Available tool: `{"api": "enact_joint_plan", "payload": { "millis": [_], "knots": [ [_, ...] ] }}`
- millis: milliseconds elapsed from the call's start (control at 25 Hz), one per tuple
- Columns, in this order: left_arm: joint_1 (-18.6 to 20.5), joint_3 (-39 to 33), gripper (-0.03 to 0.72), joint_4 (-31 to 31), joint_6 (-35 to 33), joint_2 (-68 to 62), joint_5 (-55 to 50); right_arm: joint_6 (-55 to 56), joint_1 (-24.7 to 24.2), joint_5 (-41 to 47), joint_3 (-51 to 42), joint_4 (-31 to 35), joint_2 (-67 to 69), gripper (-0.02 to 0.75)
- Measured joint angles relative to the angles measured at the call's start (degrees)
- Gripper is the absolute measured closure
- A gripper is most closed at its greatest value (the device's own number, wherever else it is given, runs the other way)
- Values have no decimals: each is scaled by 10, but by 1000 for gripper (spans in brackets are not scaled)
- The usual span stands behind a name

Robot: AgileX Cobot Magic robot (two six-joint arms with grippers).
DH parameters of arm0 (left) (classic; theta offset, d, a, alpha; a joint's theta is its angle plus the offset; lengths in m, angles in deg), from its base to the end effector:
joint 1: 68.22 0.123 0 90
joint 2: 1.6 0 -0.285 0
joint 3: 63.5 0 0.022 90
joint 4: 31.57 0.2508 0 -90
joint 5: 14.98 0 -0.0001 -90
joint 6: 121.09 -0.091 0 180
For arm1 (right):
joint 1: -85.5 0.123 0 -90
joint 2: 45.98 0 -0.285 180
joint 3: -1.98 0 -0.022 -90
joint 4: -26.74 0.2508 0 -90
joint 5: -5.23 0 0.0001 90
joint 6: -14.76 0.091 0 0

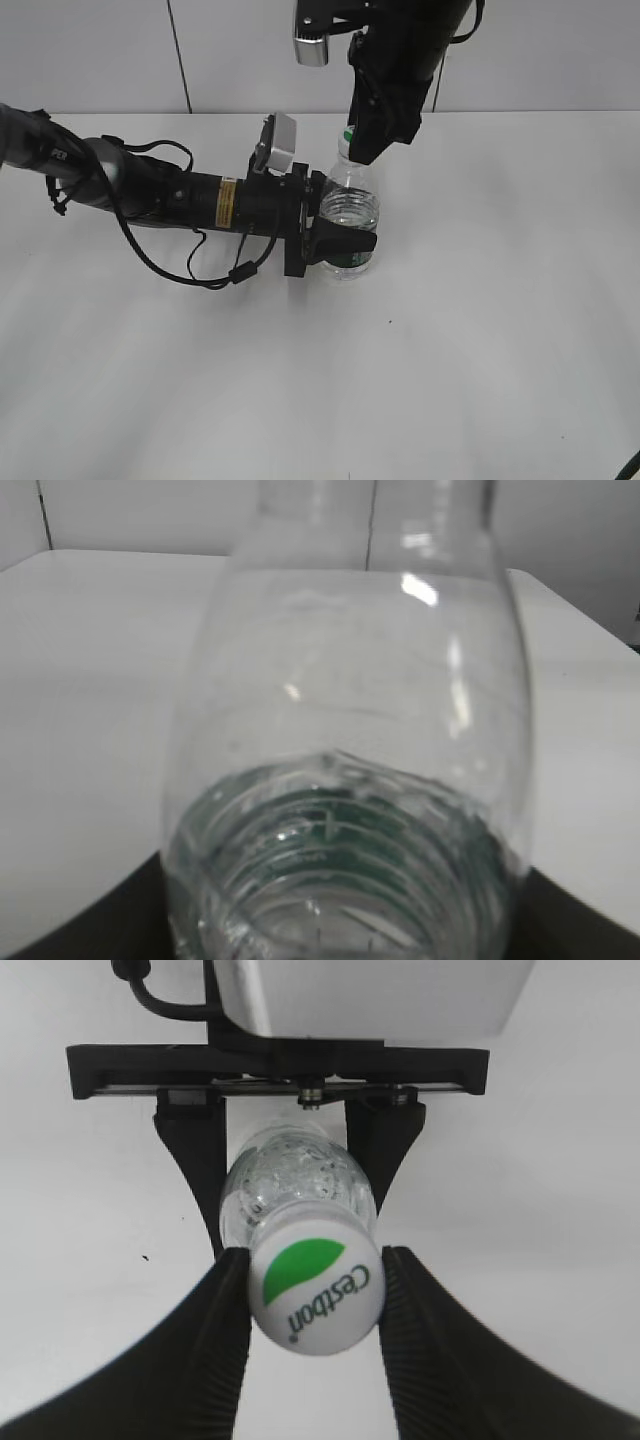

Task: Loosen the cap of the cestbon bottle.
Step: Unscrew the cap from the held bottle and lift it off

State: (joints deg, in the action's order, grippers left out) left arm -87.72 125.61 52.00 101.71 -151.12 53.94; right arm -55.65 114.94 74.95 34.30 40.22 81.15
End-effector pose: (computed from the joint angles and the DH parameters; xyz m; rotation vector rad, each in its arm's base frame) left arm 0.3966 -0.2299 0.0691 1.3554 1.3888 -1.1409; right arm 0.3805 0.2376 0.2657 -2.0983 1.8603 0.1725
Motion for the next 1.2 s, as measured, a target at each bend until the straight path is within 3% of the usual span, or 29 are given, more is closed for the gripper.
{"api": "enact_joint_plan", "payload": {
  "millis": [880,1200],
  "knots": [
    [0,0,279,3,6,0,4,30,0,3,28,-2,-25,437],
    [0,0,279,2,6,0,4,240,-1,3,34,-94,-31,437]
  ]
}}
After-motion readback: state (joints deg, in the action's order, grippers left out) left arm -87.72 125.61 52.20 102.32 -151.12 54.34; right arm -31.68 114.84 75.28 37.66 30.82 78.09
